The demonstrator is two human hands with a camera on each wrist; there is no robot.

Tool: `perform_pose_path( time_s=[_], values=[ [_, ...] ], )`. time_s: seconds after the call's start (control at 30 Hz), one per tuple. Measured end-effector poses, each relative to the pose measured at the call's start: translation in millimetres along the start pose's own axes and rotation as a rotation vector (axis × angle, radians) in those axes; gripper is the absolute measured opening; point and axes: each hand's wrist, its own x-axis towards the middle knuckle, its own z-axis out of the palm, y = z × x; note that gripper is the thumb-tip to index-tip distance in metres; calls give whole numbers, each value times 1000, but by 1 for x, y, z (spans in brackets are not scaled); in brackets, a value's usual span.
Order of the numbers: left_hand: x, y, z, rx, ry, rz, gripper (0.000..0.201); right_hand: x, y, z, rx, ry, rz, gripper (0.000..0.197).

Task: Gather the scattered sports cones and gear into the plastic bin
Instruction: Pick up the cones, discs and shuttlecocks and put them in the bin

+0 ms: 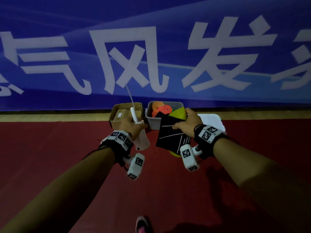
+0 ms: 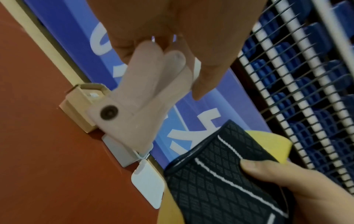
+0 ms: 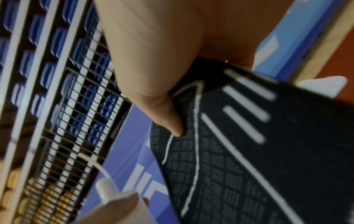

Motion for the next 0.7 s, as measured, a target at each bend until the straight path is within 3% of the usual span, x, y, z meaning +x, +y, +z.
perform_pose_path(
  time_s=[0.23,0.33,0.47,0.6,0.63,0.7],
  values=[
    [198,-11,55,181,-54,69,32,197,21,13,-125,43,55,62],
    [300,7,69,199,-74,120,30,294,18,7,-172,79,78,56],
    [412,36,90,107,-92,40,45,391,16,-15,-245,142,113,57],
    [501,55,123,98,-131,-11,39,478,26,-28,-352,92,70,101],
    [526,56,135,111,-133,-20,39,508,30,-29,-388,60,61,102],
    [569,52,158,134,-140,-42,38,560,36,-27,-441,-11,69,86]
  ],
)
